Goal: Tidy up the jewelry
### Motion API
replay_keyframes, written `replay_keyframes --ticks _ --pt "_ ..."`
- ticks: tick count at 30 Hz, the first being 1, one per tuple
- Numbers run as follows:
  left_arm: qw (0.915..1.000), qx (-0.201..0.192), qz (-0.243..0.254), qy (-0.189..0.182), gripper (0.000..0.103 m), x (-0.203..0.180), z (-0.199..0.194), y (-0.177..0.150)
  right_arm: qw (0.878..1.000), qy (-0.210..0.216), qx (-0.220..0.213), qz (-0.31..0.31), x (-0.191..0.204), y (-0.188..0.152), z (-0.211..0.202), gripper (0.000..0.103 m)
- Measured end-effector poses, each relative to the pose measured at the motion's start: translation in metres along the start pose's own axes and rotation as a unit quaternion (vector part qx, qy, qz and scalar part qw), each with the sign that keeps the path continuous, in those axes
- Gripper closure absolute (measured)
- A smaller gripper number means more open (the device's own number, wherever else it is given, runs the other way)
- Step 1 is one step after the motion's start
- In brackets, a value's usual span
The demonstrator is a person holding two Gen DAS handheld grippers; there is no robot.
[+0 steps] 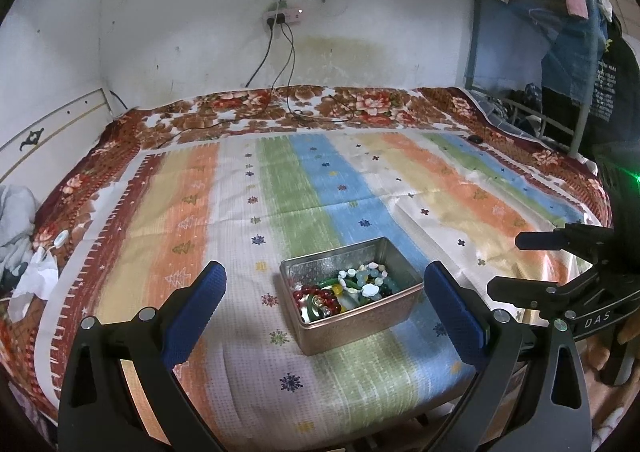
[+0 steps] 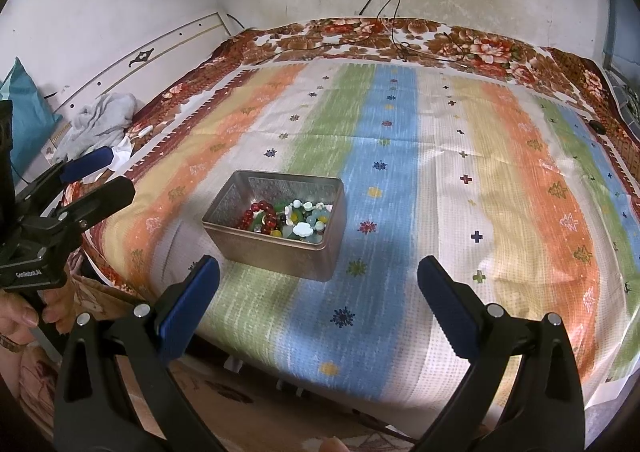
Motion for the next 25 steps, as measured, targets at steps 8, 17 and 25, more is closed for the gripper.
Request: replay_keyframes --ticks 8,17,25 --pt "0.9999 0.009 0.007 0.003 0.006 -0.0024 0.0042 -0.0044 1.0 -0.001 0.008 -0.003 -0.0019 -0.0033 0.0041 0.005" --pt "0.9998 0.018 0.011 0.007 0.006 -0.0027 0.007 -0.0064 1.0 0.002 0.014 0.0 -0.0009 -0.0052 0.0056 0.005" --pt "0.9997 0.024 0.008 0.001 0.006 -0.0029 0.0077 -0.0074 1.0 -0.001 0.015 -0.004 0.0004 -0.0057 0.007 0.005"
Point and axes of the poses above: each gripper's, at about its wrist camera, not at the fingertips, and z roughly the way its jaws point, x to its left, y to its top, the point moved 4 cm from there along z, roughly the way its jaws point, and after that the axes turned 6 degrees about z, right-handed, at the moved point
